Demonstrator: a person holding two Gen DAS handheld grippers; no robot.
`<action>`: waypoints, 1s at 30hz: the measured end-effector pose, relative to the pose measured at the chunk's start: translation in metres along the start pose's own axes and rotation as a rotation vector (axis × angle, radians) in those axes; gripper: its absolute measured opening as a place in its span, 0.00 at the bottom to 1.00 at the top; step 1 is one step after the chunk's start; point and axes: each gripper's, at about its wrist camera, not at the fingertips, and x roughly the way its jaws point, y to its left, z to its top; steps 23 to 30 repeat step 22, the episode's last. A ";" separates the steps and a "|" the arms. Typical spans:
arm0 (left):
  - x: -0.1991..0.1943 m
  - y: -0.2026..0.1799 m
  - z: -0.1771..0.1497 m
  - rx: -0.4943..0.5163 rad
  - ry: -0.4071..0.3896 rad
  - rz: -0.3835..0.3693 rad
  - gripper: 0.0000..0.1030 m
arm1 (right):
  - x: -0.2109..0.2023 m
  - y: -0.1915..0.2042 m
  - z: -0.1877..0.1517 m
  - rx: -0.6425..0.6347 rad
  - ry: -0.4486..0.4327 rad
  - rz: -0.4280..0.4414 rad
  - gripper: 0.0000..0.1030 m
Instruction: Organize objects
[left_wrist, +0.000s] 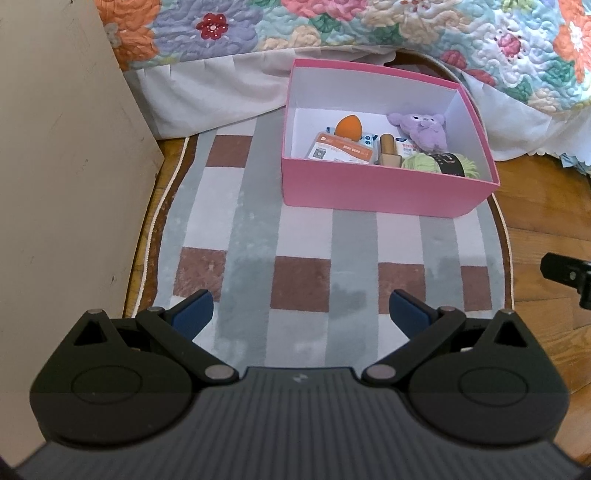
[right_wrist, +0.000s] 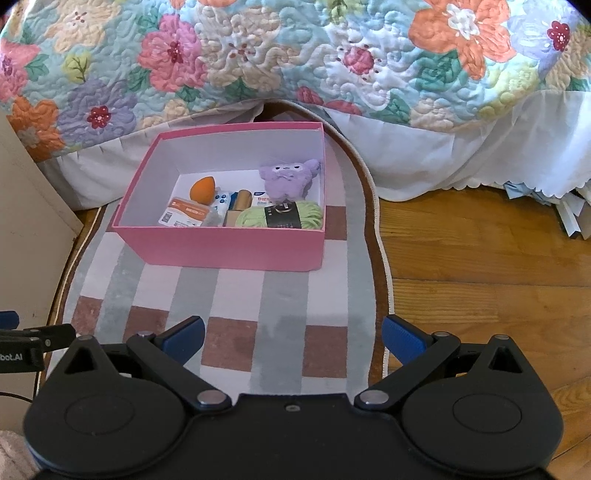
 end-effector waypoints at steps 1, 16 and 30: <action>0.000 0.000 0.000 0.002 0.001 0.000 1.00 | 0.000 0.000 0.000 -0.003 0.001 -0.001 1.00; 0.002 -0.002 -0.001 0.021 0.006 0.005 1.00 | -0.001 -0.001 0.001 -0.010 -0.007 -0.016 1.00; 0.003 -0.001 0.000 0.020 0.008 0.008 1.00 | 0.000 -0.001 0.001 -0.016 -0.008 -0.017 1.00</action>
